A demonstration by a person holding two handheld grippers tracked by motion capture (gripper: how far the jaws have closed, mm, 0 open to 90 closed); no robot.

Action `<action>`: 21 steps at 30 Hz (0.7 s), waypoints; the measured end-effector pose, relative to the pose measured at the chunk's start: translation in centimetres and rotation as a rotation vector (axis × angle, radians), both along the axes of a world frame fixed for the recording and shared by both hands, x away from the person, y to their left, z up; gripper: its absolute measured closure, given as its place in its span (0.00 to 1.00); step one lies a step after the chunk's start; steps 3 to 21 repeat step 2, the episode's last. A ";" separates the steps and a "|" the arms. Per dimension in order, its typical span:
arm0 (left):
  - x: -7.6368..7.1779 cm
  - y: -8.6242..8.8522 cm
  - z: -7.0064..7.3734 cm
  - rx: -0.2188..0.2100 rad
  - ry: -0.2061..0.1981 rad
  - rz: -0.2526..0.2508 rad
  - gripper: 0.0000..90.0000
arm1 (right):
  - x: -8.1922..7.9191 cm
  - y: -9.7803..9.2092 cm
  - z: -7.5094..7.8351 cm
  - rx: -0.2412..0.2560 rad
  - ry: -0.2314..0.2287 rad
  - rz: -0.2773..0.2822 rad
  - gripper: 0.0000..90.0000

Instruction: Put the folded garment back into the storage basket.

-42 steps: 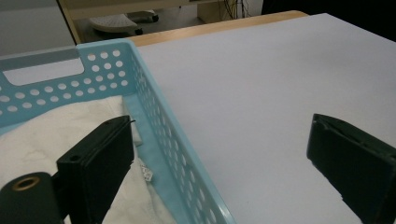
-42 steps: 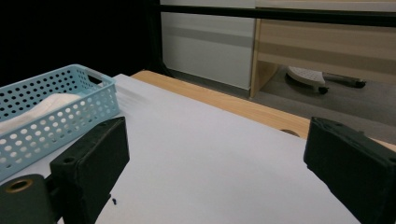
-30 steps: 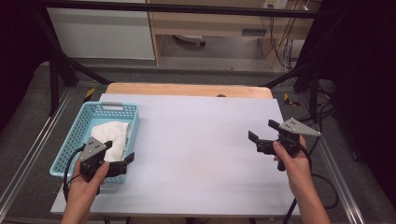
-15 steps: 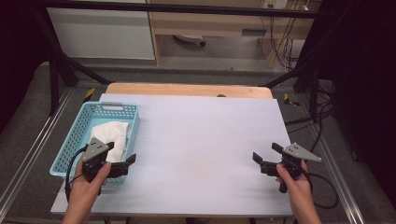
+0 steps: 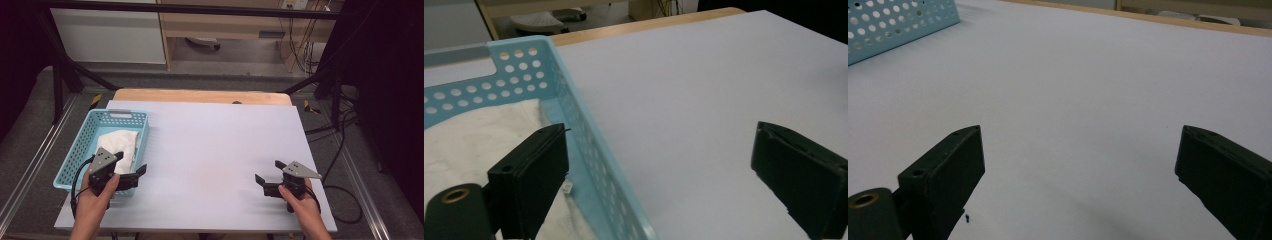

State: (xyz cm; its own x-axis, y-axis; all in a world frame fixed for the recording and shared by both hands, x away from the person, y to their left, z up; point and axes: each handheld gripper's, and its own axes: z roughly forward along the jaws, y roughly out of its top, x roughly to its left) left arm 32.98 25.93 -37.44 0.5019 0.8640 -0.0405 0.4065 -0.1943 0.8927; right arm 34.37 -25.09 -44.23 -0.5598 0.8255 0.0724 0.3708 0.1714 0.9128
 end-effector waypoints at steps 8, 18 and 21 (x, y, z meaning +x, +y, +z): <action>-0.2 -0.5 0.2 -0.011 -0.003 -0.021 0.09 | 0.0 0.3 -0.1 -0.001 0.002 0.010 0.07; -0.2 -0.5 0.2 -0.011 -0.003 -0.021 0.09 | 0.0 0.3 -0.1 -0.001 0.002 0.010 0.07; -0.2 -0.5 0.2 -0.011 -0.003 -0.021 0.09 | 0.0 0.3 -0.1 -0.001 0.002 0.010 0.07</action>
